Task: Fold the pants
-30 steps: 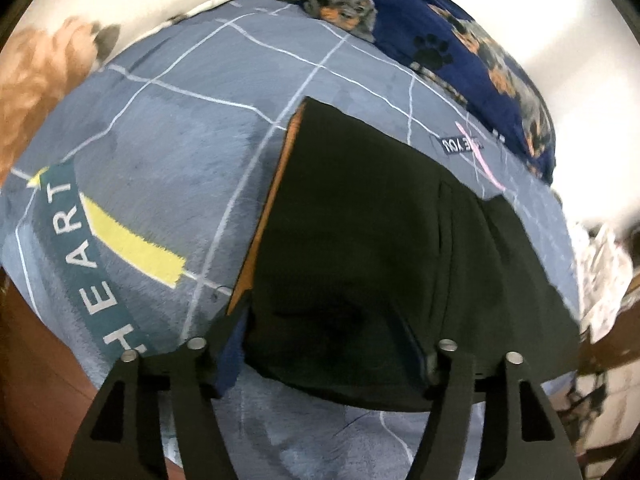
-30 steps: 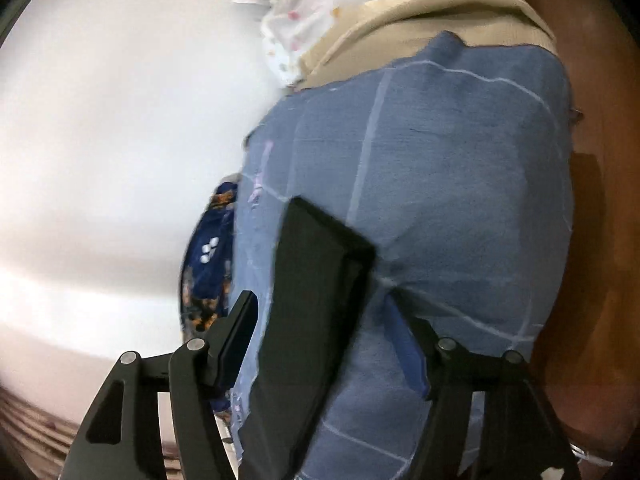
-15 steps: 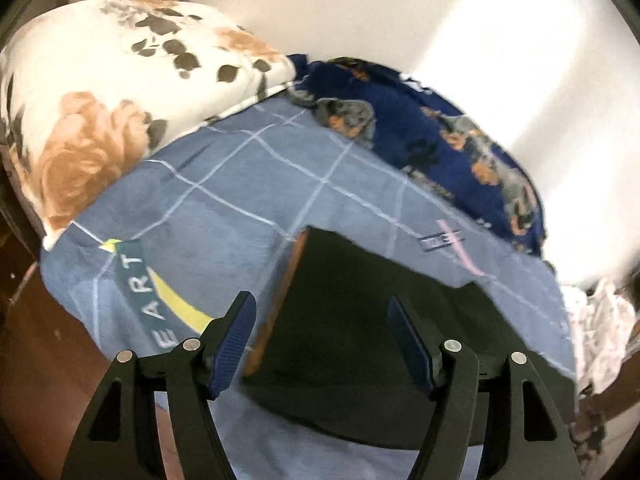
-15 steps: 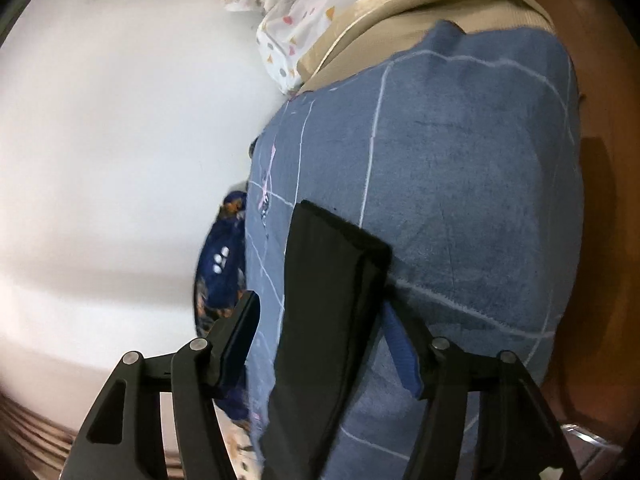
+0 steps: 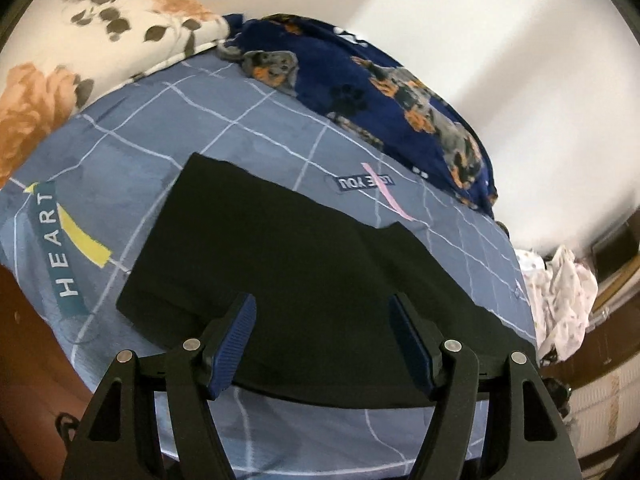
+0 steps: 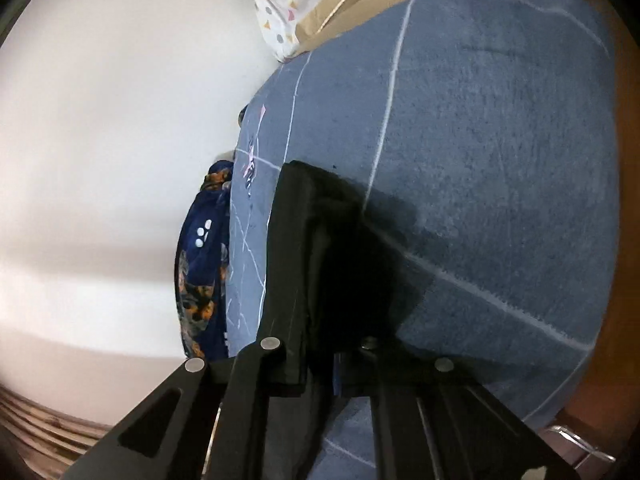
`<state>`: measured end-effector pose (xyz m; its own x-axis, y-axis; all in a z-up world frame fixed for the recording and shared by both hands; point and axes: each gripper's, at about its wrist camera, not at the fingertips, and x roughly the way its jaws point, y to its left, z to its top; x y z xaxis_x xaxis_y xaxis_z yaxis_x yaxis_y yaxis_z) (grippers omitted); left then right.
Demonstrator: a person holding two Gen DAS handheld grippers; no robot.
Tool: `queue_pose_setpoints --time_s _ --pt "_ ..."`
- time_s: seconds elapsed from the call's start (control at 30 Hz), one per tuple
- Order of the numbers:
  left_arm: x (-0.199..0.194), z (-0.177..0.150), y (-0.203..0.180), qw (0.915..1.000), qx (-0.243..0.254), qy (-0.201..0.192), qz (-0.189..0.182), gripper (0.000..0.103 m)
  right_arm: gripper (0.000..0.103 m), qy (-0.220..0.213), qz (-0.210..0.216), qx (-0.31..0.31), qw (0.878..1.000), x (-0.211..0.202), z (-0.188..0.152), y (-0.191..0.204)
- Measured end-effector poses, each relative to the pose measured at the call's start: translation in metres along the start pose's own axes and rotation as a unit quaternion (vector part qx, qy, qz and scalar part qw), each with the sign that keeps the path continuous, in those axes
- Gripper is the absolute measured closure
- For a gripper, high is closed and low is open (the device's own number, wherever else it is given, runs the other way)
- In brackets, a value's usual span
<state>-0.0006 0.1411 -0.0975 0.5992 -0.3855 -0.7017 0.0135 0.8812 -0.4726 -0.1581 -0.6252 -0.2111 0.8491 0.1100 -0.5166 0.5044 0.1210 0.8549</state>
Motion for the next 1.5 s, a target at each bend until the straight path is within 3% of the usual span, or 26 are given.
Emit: queue_pose_setpoints --time_s 0.2,0.33,0.6,0.83,1.1,1.5 --pt "-0.006 -0.004 -0.018 0.9986 0.047 -0.018 0.019 0.033 0.095 -0.024 -0.034 -0.033 0.999 -0.009 -0.010 0.027" --pt "-0.004 -0.008 -0.019 0.9982 0.053 -0.012 0.026 0.031 0.094 -0.034 -0.064 -0.083 0.994 -0.011 -0.022 0.066" --pt "0.000 -0.015 -0.023 0.9964 0.077 0.002 0.035 0.029 0.094 -0.008 -0.072 -0.158 0.985 0.003 -0.067 0.122" --pt "0.011 -0.022 -0.027 0.9924 0.099 0.025 0.067 0.028 0.094 0.055 -0.062 -0.175 0.981 0.031 -0.119 0.135" --pt "0.017 -0.028 -0.033 0.9836 0.135 0.020 0.118 0.025 0.094 0.106 -0.084 -0.214 0.967 0.060 -0.159 0.136" --pt "0.021 -0.032 -0.043 0.9712 0.177 0.017 0.159 0.019 0.094 0.134 -0.099 -0.253 0.953 0.074 -0.190 0.142"
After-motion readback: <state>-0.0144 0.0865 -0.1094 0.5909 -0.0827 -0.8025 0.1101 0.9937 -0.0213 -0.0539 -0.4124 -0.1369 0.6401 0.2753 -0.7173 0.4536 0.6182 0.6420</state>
